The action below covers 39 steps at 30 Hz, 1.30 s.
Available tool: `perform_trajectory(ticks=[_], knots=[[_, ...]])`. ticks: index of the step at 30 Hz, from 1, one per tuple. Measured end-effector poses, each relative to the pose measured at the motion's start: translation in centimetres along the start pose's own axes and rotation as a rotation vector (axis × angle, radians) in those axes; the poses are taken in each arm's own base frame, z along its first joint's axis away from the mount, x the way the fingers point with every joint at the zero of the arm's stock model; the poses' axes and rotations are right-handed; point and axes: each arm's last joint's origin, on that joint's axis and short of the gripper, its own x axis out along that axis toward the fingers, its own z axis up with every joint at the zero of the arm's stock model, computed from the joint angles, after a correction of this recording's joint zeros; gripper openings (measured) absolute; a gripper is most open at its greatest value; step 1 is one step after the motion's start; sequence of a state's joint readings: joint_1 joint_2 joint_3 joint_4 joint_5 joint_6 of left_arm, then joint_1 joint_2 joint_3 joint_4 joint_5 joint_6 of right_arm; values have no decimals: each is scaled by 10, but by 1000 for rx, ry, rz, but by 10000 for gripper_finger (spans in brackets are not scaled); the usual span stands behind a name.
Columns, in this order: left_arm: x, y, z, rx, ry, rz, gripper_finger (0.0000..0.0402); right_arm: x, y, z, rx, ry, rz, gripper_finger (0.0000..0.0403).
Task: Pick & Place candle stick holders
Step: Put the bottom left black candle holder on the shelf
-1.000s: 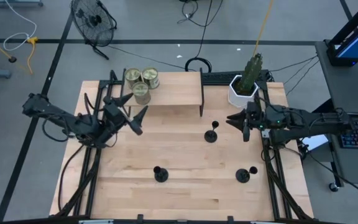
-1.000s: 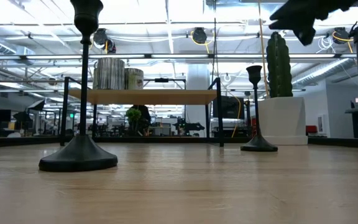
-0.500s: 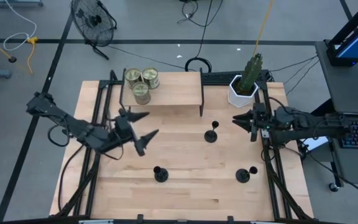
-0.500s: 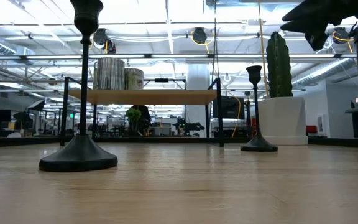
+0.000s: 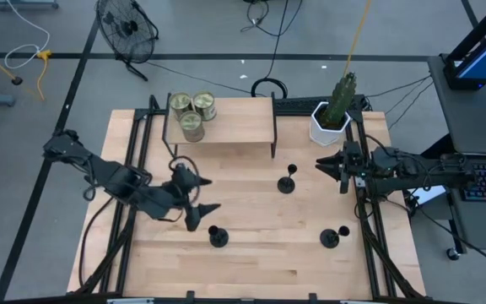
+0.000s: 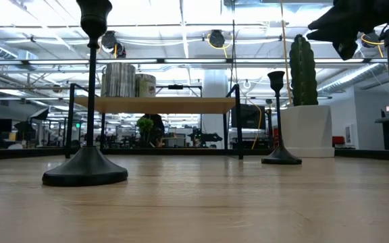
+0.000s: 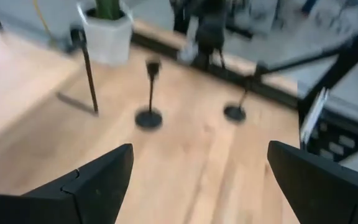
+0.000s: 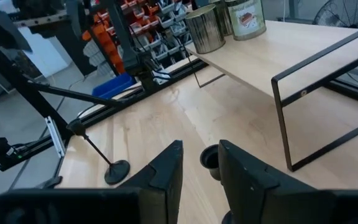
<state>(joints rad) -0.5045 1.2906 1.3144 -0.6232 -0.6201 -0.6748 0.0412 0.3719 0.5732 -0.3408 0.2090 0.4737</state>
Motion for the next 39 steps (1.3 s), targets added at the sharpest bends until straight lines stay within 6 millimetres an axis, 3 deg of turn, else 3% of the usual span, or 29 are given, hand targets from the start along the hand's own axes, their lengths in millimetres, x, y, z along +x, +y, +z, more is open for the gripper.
perform_trajectory(ticks=[13, 20, 29, 39], knots=[[17, -9, -23, -194, 407, -43, 379, -6, -1, 2, -8, -27, 14, 95], [19, 0, -24, -343, 475, 34, 379, -6, 0, 2, -8, -28, 15, 94], [45, 2, -33, -358, 632, 35, 379, -6, -1, 1, -35, -22, 11, 94], [53, 4, -35, -365, 670, 41, 379, -7, -1, 2, -46, -26, 14, 94]])
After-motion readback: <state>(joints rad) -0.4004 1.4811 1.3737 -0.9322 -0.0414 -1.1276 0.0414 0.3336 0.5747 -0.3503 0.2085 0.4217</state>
